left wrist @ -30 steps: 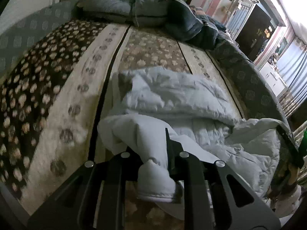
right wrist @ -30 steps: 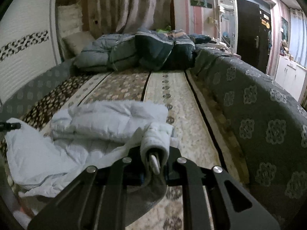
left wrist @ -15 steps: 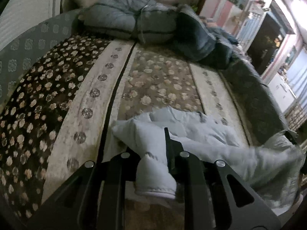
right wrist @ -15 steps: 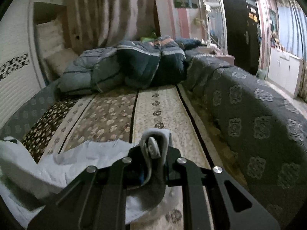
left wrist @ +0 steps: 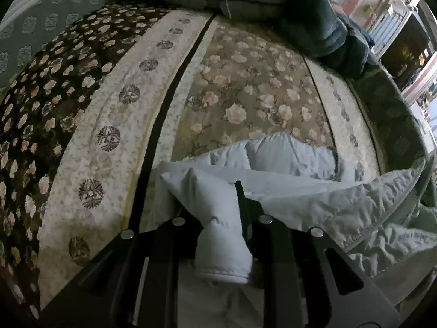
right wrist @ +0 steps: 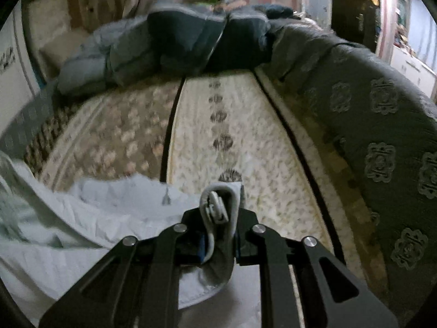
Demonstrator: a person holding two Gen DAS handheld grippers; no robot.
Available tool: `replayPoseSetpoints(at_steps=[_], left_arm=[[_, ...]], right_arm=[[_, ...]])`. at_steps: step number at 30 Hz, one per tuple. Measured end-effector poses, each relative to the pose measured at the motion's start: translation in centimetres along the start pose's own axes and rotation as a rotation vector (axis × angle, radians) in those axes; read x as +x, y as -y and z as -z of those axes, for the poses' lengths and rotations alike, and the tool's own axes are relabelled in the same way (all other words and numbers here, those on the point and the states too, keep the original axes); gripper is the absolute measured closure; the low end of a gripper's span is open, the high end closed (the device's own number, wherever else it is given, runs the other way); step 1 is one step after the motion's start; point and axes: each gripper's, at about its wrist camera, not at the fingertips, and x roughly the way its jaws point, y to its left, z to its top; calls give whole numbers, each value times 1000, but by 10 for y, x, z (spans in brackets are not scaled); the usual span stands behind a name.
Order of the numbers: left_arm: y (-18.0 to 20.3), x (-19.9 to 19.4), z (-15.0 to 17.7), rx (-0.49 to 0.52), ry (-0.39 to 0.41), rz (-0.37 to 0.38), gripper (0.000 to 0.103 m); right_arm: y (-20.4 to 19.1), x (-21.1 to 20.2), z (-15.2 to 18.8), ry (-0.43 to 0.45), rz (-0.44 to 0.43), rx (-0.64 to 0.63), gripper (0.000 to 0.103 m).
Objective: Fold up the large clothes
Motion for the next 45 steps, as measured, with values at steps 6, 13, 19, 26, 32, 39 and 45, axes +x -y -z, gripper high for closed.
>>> replayPoseSetpoints(at_steps=[6, 13, 19, 26, 32, 39, 45], left_arm=[[8, 5, -6, -8, -18, -25, 83], [27, -37, -16, -45, -15, -31, 72], [37, -63, -19, -73, -19, 37, 39], [24, -78, -14, -110, -10, 111, 27], [17, -104, -14, -107, 82, 79, 6], [9, -111, -6, -40, 98, -22, 3], [-11, -85, 38, 14, 40, -84, 3]], right_arm=[[2, 5, -1, -25, -15, 15, 87], [26, -46, -17, 22, -126, 117, 35], [34, -99, -31, 156, -86, 83, 17], [42, -92, -3, 98, -5, 2, 13], [58, -71, 31, 14, -17, 65, 13], [65, -63, 56, -11, 2, 91, 13], [71, -62, 75, -25, 16, 119, 13]])
